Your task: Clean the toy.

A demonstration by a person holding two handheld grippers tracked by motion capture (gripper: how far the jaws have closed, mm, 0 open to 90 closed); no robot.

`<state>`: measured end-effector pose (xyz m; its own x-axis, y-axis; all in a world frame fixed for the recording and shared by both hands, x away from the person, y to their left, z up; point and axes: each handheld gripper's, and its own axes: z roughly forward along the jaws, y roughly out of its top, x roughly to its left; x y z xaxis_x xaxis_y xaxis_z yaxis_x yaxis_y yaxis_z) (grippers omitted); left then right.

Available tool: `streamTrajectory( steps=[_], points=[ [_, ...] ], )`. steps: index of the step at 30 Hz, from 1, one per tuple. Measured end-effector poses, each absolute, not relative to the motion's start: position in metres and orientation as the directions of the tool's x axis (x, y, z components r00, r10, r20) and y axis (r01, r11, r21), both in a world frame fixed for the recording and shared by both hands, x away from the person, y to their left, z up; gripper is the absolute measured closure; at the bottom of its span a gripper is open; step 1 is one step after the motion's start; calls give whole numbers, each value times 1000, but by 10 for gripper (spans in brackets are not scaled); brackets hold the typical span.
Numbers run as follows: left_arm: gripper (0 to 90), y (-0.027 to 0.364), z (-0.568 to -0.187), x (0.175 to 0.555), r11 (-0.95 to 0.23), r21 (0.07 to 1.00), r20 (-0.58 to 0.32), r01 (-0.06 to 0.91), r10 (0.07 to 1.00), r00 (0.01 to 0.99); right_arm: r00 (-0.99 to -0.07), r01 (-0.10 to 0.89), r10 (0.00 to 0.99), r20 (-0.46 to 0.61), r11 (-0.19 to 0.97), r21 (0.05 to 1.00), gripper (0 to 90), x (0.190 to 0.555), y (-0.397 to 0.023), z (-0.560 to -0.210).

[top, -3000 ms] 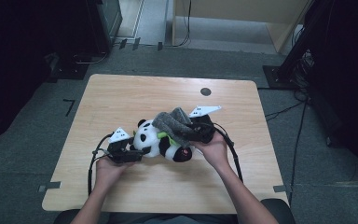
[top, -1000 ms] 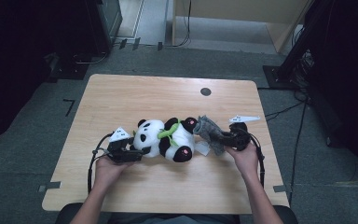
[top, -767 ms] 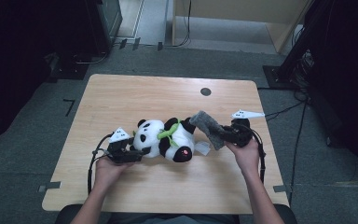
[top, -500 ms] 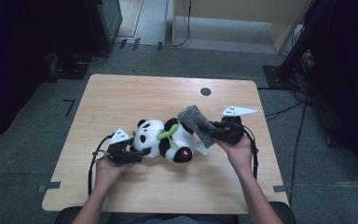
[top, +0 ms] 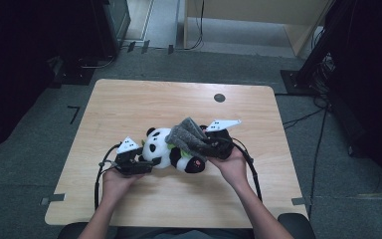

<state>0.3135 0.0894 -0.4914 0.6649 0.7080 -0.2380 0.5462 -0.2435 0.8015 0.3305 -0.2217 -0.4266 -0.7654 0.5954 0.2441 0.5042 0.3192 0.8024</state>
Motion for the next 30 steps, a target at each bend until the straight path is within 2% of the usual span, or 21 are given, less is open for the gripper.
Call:
streamTrajectory(
  steps=[12,15,30],
  points=[
    [267,89,-490,314,-256,796,-233,549,707,668,-748,537,599,286,293,791,744,333,-243,-442],
    [267,89,-490,315,-257,795,-234,549,705,670,-726,566,611,314,272,778,746,331,-253,-448],
    [267,90,-488,320,-242,791,-263,561,693,671,-663,634,672,328,273,723,751,332,-279,-469]
  ],
)
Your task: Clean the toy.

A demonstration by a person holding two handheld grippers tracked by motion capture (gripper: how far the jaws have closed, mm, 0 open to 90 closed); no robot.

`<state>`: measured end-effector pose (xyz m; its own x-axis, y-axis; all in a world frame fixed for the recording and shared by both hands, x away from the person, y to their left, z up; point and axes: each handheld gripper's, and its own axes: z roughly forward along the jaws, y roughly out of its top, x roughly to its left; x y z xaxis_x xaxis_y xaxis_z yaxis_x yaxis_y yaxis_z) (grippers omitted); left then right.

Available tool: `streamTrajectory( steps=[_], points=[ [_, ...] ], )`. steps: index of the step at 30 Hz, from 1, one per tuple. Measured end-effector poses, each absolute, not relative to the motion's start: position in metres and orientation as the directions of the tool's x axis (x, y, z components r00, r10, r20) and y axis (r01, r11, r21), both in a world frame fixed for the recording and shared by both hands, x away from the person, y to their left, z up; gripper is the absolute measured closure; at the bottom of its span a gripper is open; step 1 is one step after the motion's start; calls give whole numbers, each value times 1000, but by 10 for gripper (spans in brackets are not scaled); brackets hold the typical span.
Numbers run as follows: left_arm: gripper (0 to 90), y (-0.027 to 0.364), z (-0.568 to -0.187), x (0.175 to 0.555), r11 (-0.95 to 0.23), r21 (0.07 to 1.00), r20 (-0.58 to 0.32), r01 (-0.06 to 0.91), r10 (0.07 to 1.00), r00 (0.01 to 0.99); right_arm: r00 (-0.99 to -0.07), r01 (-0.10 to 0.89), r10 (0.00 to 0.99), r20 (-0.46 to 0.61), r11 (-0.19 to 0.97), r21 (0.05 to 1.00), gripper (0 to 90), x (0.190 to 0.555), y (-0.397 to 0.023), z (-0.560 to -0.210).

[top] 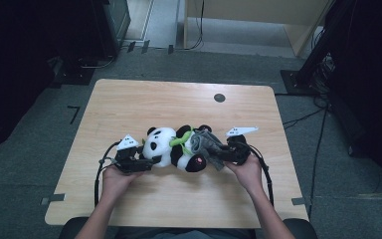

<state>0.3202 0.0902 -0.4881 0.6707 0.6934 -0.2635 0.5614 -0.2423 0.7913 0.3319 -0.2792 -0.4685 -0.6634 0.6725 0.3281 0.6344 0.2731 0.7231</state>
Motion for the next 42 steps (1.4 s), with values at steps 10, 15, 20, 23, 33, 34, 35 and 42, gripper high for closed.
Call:
streamTrajectory(
  steps=[10,15,20,23,33,34,35,42],
  points=[
    [267,91,-488,320,-241,791,-266,563,693,670,-601,709,721,345,282,646,753,341,-295,-479],
    [265,91,-488,320,-242,792,-264,560,692,672,-596,695,741,309,284,660,754,341,-300,-472],
    [264,91,-488,321,-239,793,-266,561,691,672,-601,665,746,287,268,697,760,337,-303,-457],
    [262,91,-488,321,-235,793,-269,562,693,669,-614,644,738,280,264,718,762,334,-301,-448],
    [253,90,-489,321,-234,802,-256,549,696,671,-725,517,648,235,286,807,765,323,-264,-395],
    [252,90,-489,320,-229,802,-260,552,697,668,-732,512,640,234,290,809,764,324,-261,-393],
    [252,90,-489,320,-229,802,-260,551,698,668,-741,505,629,237,289,813,764,326,-255,-389],
    [250,90,-489,320,-226,804,-261,551,698,667,-794,483,566,221,367,795,756,341,-210,-381]
  ],
)
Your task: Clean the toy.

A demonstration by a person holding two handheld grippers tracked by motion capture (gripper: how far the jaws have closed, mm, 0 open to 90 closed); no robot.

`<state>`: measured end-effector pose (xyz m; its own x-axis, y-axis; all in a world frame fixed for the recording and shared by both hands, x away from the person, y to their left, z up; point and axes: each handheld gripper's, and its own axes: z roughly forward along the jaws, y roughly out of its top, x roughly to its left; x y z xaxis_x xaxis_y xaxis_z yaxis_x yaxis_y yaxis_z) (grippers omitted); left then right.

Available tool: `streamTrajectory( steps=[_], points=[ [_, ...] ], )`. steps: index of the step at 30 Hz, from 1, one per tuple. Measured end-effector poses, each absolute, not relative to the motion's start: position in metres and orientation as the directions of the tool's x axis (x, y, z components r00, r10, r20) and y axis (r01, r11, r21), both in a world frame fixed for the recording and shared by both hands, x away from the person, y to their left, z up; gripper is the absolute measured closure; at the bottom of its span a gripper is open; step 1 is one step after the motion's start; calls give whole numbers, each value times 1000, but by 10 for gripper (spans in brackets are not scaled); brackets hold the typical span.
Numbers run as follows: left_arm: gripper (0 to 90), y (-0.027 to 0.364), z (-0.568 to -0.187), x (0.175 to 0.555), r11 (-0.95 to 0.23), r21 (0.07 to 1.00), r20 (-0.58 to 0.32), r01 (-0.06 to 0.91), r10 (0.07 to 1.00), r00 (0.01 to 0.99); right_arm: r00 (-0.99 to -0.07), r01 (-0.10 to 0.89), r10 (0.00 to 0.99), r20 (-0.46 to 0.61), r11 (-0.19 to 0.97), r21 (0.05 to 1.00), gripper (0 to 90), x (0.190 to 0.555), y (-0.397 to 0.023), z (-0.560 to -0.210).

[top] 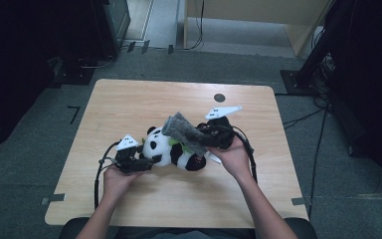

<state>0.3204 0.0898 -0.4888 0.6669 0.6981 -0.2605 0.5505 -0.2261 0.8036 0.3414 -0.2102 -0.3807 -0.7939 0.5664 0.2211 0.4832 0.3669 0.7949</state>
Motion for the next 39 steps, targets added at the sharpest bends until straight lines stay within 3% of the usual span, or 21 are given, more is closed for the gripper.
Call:
streamTrajectory(
  steps=[10,12,15,18,19,22,28,32,39],
  points=[
    [251,90,-489,320,-225,804,-261,550,698,667,-830,462,528,181,468,753,740,355,-165,-389],
    [251,90,-489,320,-228,803,-259,550,698,668,-833,455,526,170,478,752,702,357,-160,-392],
    [251,90,-489,320,-227,803,-260,551,698,667,-833,448,530,159,476,757,563,360,-154,-396],
    [252,90,-489,321,-224,803,-263,553,698,666,-833,447,532,155,481,754,592,364,-147,-401],
    [253,91,-489,321,-223,803,-264,553,698,666,-832,455,530,165,480,750,670,364,-145,-401],
    [259,91,-489,321,-222,802,-267,555,697,665,-836,449,527,154,495,744,745,363,-136,-398],
    [261,91,-488,322,-205,803,-276,559,704,654,-877,407,463,129,572,712,749,353,-108,-394],
    [288,90,-488,321,-208,799,-270,564,714,646,-878,414,464,121,608,677,706,354,-96,-404],
    [340,87,-487,319,-216,802,-249,557,727,640,-884,385,465,58,650,655,767,355,-98,-404]
  ],
)
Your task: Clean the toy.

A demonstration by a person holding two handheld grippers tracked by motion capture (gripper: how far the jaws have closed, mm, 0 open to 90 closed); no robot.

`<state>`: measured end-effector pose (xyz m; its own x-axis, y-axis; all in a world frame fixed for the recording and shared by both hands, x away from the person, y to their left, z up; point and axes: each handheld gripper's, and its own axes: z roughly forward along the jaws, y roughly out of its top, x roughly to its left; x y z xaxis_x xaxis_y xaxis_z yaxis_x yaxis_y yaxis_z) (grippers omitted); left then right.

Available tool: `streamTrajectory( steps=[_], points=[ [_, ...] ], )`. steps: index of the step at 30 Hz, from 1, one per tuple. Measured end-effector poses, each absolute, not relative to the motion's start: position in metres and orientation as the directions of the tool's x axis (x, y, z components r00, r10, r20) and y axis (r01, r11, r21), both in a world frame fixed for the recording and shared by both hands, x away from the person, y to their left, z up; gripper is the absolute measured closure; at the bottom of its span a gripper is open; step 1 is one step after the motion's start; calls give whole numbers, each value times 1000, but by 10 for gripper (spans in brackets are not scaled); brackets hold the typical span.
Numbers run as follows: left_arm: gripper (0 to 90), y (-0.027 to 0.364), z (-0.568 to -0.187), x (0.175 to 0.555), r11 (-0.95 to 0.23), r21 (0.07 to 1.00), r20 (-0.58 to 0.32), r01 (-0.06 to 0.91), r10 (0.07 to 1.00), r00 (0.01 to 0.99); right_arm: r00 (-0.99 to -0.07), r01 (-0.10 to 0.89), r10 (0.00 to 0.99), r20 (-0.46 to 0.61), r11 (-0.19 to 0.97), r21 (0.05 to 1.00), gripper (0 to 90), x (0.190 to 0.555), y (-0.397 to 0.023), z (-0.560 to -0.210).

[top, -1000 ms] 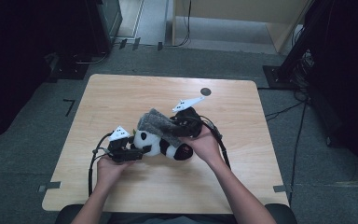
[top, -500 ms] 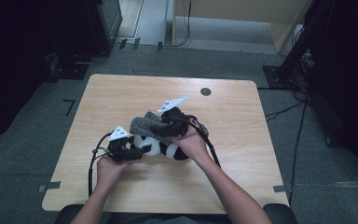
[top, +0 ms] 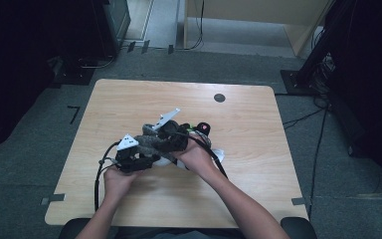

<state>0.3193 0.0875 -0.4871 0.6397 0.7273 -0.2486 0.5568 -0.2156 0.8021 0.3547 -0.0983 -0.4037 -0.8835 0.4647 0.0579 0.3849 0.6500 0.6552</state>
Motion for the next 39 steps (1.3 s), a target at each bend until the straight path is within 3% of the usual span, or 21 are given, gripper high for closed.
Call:
streamTrajectory(
  steps=[6,22,31,39],
  points=[
    [357,88,-487,320,-210,800,-254,561,729,635,-873,387,485,42,638,666,771,360,-114,-400],
    [350,89,-489,319,-212,806,-254,553,720,646,-763,529,637,108,520,671,772,387,-172,-402],
    [336,89,-488,319,-205,807,-259,554,720,644,-782,505,607,139,488,711,768,378,-163,-389],
    [318,88,-484,320,-189,807,-271,559,723,635,-839,440,531,119,534,722,765,362,-125,-378]
  ],
)
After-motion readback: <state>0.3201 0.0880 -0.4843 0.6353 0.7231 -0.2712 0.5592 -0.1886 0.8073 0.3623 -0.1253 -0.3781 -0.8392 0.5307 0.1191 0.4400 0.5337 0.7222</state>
